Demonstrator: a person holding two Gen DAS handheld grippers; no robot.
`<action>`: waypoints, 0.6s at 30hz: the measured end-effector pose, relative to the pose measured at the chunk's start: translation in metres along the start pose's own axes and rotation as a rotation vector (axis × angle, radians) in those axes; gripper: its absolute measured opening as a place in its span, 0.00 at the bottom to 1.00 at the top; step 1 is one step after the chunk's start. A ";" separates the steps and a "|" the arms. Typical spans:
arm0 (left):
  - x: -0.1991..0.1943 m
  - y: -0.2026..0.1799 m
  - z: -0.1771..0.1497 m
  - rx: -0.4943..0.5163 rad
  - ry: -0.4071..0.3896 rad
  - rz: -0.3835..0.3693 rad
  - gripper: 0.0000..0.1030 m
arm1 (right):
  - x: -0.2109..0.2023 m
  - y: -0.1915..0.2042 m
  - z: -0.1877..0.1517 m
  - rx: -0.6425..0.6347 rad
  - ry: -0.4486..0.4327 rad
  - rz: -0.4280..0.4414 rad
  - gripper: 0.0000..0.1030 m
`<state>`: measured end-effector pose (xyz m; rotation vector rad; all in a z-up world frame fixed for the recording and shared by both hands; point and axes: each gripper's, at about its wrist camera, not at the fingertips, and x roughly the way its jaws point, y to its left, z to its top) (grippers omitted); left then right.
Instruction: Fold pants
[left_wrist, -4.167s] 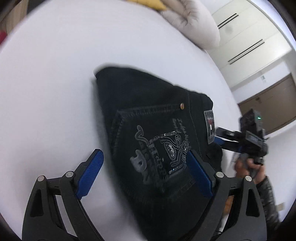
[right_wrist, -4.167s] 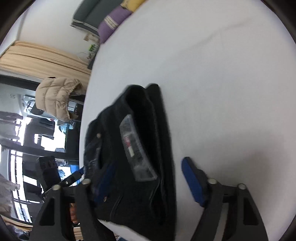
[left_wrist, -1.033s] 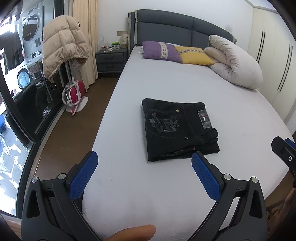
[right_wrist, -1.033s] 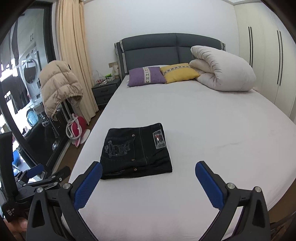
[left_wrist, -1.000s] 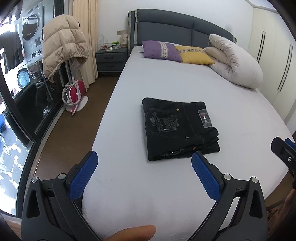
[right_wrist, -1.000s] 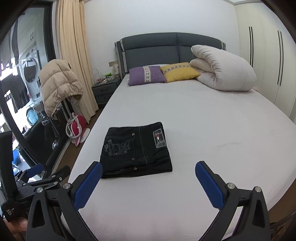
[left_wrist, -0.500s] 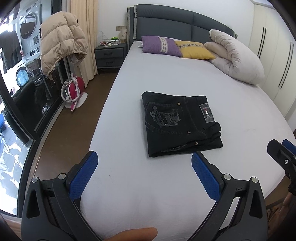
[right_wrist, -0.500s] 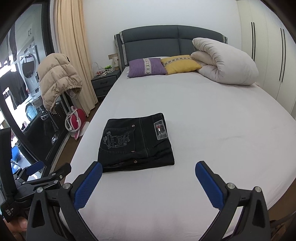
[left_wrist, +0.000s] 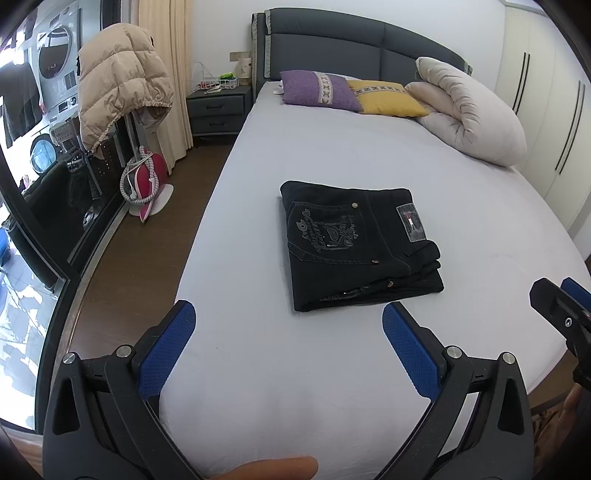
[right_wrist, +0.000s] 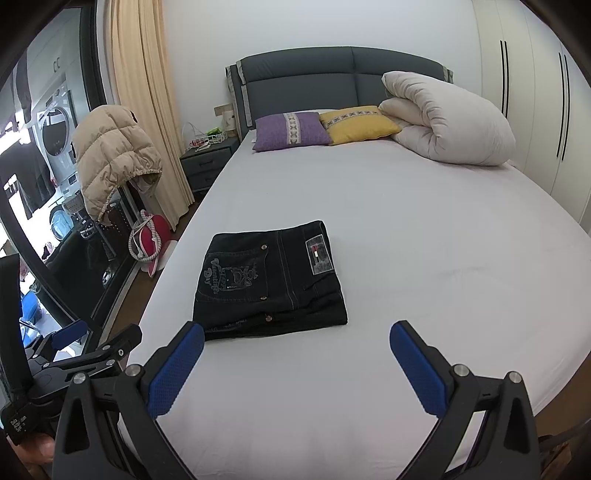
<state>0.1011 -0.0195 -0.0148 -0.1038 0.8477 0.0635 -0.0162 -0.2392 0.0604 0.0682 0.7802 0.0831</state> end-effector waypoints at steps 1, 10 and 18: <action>0.000 0.000 0.000 0.001 0.000 0.000 1.00 | 0.000 0.000 0.000 0.000 0.002 0.000 1.00; 0.001 -0.001 0.000 0.004 -0.003 0.002 1.00 | 0.002 0.000 0.000 -0.001 0.009 -0.002 1.00; 0.002 -0.001 -0.001 0.004 -0.004 0.005 1.00 | 0.003 -0.002 -0.002 0.002 0.015 -0.003 1.00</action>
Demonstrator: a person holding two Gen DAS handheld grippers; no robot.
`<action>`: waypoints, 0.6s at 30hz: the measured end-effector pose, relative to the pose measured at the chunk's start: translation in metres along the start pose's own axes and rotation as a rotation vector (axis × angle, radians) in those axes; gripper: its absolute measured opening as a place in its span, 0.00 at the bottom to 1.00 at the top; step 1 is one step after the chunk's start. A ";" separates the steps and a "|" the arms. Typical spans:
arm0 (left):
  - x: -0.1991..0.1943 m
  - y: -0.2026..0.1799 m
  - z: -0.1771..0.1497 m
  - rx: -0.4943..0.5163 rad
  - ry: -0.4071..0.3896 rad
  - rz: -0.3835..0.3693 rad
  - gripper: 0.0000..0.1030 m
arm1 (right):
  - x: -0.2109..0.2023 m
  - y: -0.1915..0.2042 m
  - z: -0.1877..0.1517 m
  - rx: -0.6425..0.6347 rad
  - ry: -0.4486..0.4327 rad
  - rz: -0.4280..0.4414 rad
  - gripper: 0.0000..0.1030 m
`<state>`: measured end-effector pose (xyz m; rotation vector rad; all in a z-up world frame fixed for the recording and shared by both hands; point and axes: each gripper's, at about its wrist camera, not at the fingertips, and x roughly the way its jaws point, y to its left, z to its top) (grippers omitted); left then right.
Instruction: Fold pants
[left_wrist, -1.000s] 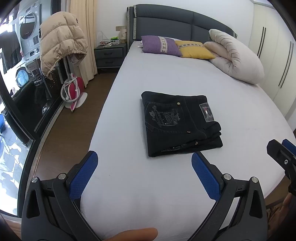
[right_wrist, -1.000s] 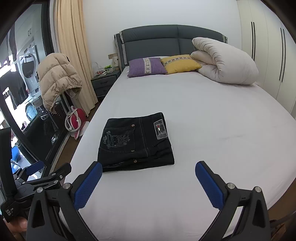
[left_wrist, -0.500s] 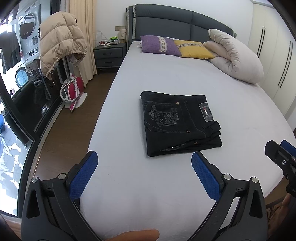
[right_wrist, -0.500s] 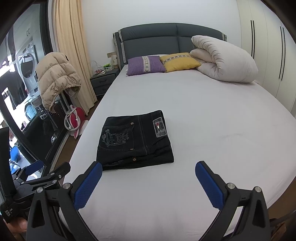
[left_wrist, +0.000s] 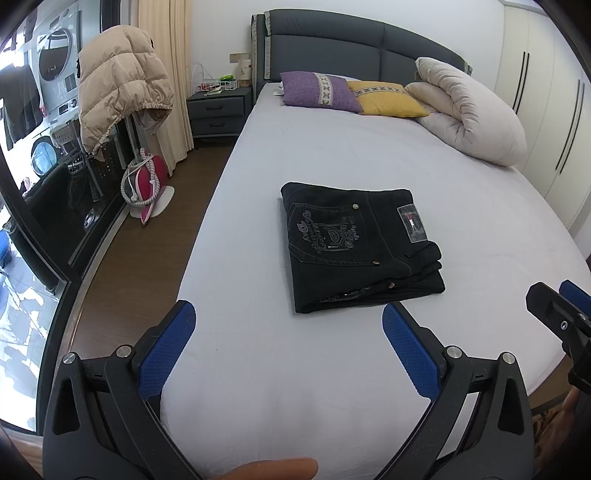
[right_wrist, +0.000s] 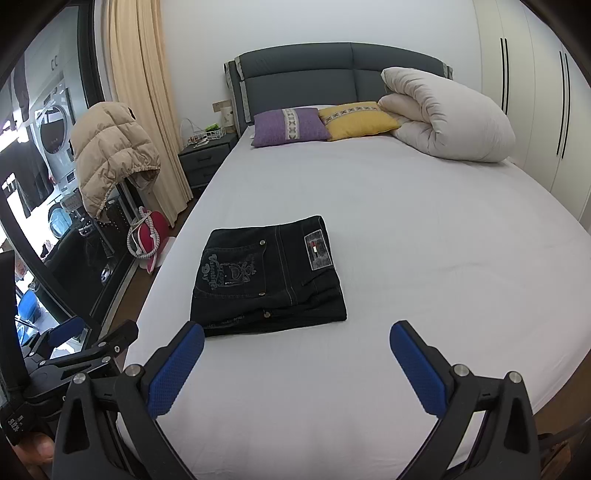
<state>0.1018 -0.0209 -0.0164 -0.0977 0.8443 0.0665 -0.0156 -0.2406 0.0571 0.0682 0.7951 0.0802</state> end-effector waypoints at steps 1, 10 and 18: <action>0.000 0.000 0.000 0.001 0.000 -0.001 1.00 | 0.000 0.000 0.000 0.000 0.000 0.000 1.00; 0.000 0.000 0.000 0.000 0.000 -0.001 1.00 | 0.003 -0.003 -0.002 0.003 0.005 0.000 1.00; 0.001 0.000 0.000 0.002 0.000 -0.002 1.00 | 0.004 -0.003 -0.003 0.002 0.007 -0.001 1.00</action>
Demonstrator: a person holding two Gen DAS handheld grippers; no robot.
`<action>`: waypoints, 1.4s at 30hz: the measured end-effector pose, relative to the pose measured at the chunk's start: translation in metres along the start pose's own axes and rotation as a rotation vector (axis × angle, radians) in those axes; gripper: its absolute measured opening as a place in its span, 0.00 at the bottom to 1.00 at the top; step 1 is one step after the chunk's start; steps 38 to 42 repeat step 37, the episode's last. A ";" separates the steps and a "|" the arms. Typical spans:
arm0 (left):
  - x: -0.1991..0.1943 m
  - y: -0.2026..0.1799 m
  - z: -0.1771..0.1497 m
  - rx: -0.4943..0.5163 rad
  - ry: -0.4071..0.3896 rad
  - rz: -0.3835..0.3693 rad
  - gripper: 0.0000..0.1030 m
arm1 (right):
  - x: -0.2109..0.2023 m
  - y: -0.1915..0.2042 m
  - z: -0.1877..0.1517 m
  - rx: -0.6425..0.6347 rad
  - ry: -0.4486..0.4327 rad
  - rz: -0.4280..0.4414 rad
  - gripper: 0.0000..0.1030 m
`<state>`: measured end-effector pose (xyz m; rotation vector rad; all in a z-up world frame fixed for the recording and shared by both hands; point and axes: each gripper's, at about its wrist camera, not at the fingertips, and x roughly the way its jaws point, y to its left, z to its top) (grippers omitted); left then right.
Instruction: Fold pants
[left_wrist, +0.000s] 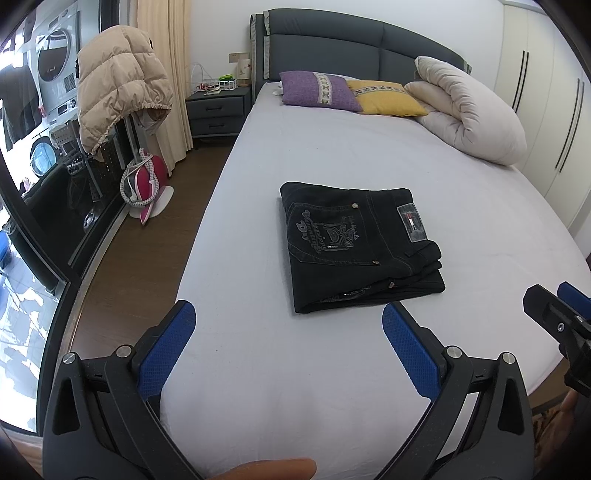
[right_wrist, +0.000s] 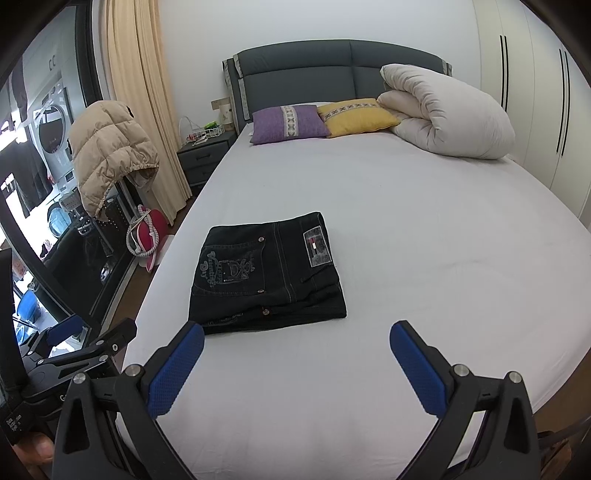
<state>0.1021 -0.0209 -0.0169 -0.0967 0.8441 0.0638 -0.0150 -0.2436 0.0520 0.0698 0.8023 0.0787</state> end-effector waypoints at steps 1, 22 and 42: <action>0.000 0.000 0.000 0.000 0.000 0.000 1.00 | 0.000 0.000 0.000 0.000 0.000 0.000 1.00; 0.000 0.000 0.000 0.000 0.000 0.001 1.00 | 0.004 -0.003 -0.006 0.002 0.006 0.001 1.00; 0.005 0.003 -0.004 0.025 0.005 0.002 1.00 | 0.005 -0.004 -0.005 0.006 0.011 0.001 1.00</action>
